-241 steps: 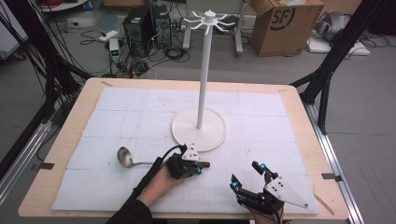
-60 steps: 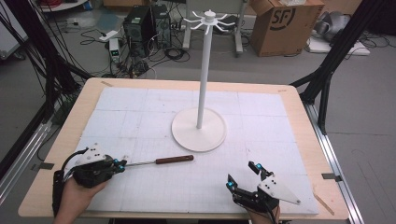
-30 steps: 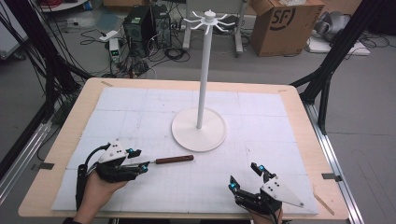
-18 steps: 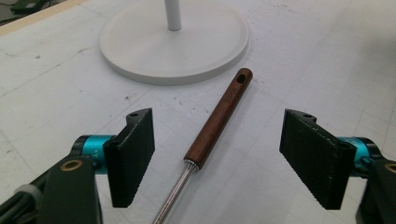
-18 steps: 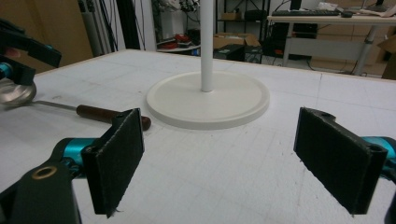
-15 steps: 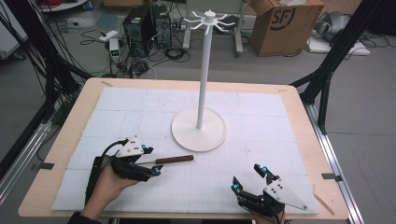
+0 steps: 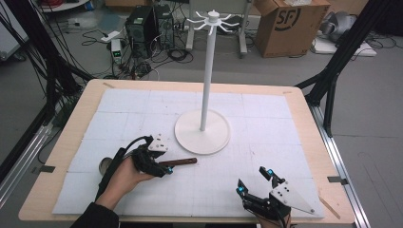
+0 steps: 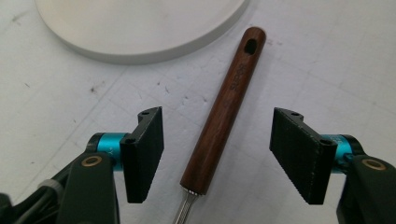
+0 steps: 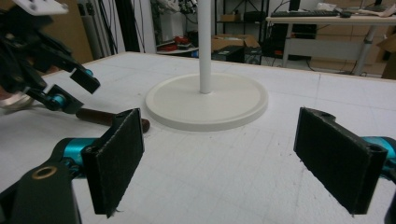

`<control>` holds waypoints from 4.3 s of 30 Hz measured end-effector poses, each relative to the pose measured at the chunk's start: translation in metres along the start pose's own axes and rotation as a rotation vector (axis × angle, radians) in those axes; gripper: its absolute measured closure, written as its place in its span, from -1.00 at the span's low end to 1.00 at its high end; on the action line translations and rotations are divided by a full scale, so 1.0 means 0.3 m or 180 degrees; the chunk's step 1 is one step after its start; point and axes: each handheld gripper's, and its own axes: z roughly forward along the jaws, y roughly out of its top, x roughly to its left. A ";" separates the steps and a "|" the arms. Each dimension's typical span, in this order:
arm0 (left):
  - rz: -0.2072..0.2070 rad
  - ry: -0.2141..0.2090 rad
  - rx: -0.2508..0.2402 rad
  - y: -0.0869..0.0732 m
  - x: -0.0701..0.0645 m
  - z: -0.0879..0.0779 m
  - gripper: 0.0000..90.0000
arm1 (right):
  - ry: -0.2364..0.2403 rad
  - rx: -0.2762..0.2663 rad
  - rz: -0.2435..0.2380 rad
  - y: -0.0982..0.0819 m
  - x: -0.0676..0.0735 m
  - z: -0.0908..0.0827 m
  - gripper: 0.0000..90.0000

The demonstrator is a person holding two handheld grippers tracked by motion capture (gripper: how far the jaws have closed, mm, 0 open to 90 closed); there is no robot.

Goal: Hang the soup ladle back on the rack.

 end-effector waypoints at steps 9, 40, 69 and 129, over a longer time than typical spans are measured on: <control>0.0040 0.0045 0.0286 -0.007 0.006 0.057 -0.13 | 0.0014 -0.0001 0.0013 0.002 0.002 0.002 -0.67; 0.0209 -0.0241 0.0605 0.034 0.003 0.079 0.41 | 0.0024 -0.0028 0.0005 0.006 0.000 0.002 -0.67; -0.0310 -0.0021 -0.0166 0.069 0.116 -0.114 0.65 | -0.0002 -0.0056 0.0007 0.010 -0.006 -0.004 -0.67; -0.0276 0.0034 -0.1930 0.395 0.174 -0.513 0.65 | 0.0076 -0.0028 0.0054 0.003 -0.008 0.010 -0.67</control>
